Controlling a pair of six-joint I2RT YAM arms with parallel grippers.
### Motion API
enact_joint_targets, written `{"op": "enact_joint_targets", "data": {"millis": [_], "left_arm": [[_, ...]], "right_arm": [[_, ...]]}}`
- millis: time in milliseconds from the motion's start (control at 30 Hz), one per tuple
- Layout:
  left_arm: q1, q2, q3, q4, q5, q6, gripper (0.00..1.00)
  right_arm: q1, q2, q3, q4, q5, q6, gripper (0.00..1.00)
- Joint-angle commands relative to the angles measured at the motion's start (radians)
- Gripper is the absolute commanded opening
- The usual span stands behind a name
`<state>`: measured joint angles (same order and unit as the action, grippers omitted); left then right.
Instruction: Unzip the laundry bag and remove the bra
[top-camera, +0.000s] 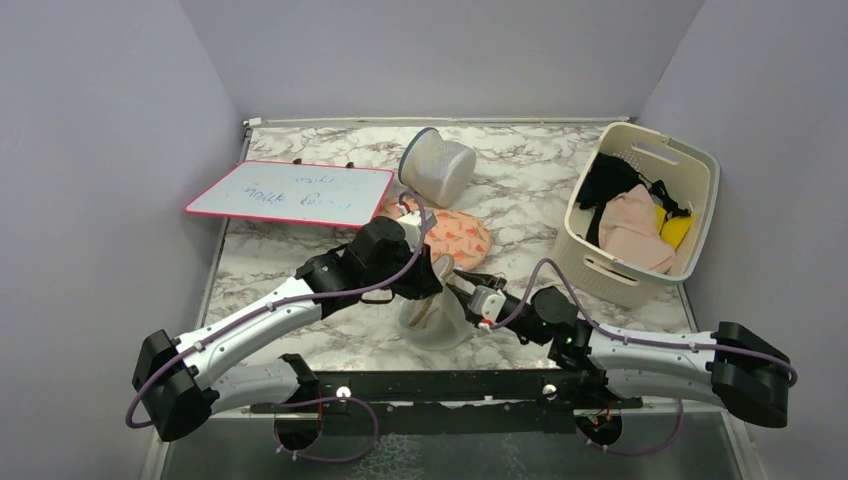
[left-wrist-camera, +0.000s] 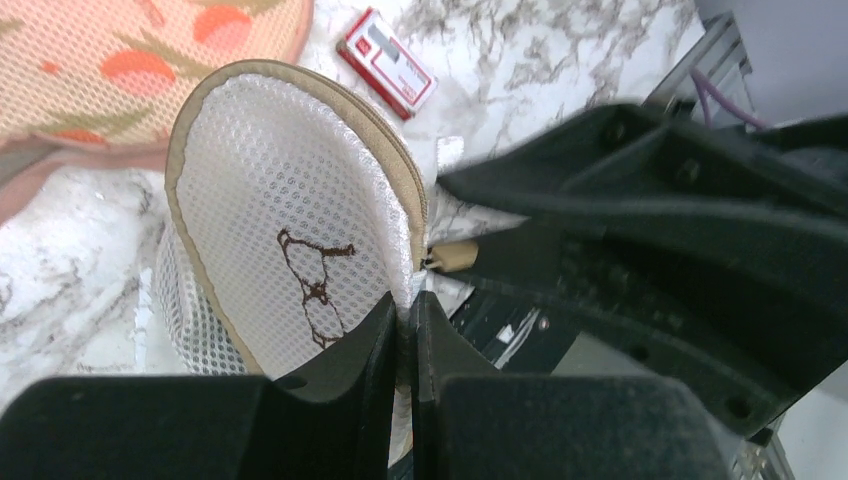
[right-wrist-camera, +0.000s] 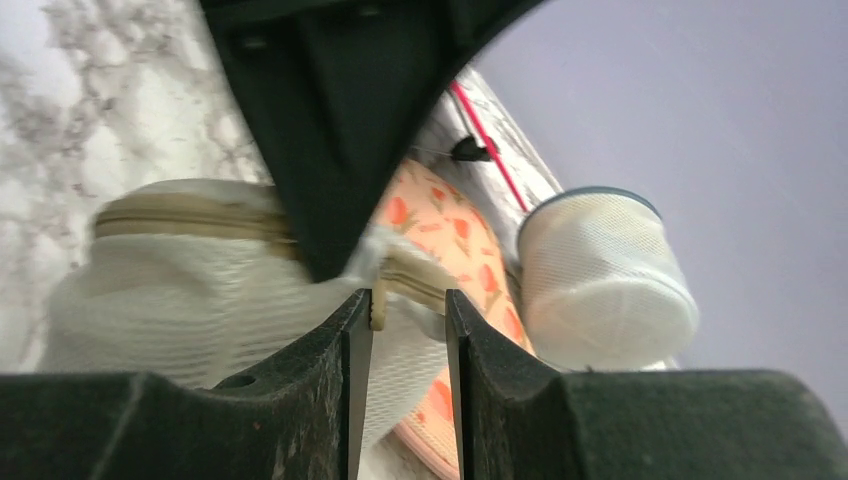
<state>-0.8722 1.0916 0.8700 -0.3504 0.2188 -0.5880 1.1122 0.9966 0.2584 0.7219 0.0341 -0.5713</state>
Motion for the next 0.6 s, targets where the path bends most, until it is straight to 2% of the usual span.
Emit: {"op": "enact_joint_targets", "data": {"millis": [0,200,333,433,567], "left_arm": [[-0.010,0.004,-0.025,-0.066,0.065,0.016,0.00],[-0.009,0.007,-0.023,-0.065,0.068,0.013,0.00],[-0.010,0.000,-0.022,-0.066,0.062,0.012,0.00],[-0.010,-0.009,-0.019,-0.068,0.051,0.013,0.00],[-0.009,-0.014,-0.017,-0.070,0.043,0.013,0.00]], "right_arm": [[-0.013,-0.040,-0.010,0.035,0.109,-0.031,0.31],[-0.013,-0.025,-0.007,0.045,0.096,-0.030,0.32],[-0.013,-0.021,-0.001,0.017,0.028,-0.035,0.33],[-0.013,-0.062,-0.007,-0.042,0.023,-0.014,0.34],[-0.012,-0.149,-0.027,-0.124,-0.064,0.011,0.36]]}}
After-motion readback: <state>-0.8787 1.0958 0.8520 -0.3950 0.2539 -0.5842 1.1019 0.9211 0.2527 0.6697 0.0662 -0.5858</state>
